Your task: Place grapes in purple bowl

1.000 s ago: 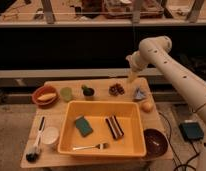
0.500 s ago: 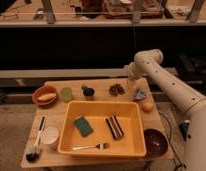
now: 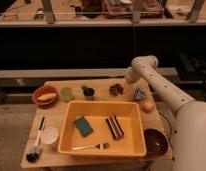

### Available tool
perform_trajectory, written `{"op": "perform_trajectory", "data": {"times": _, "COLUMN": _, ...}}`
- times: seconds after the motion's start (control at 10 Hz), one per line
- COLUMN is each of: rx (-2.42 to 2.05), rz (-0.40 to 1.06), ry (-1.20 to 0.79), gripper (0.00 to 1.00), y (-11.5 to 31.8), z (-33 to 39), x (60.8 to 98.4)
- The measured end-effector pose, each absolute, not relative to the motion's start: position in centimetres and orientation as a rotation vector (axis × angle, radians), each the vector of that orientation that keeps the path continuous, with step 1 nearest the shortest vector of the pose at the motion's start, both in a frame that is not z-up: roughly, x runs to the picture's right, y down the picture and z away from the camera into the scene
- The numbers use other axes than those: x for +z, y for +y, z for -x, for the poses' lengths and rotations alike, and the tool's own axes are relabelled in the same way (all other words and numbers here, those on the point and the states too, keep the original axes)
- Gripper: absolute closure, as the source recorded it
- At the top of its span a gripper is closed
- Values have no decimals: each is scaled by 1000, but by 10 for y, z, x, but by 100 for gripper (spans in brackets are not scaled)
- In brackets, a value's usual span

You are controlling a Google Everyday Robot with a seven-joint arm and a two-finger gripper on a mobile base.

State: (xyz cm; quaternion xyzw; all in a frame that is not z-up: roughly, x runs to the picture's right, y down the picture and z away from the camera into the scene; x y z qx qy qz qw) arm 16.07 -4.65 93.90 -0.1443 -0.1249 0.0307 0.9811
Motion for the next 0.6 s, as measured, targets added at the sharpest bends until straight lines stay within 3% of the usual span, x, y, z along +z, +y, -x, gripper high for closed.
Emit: {"op": "perform_trajectory", "data": {"times": 0.6, "rx": 62, "rz": 357, "ry": -284, "gripper": 20, "y": -9, "z": -142, "x": 981}}
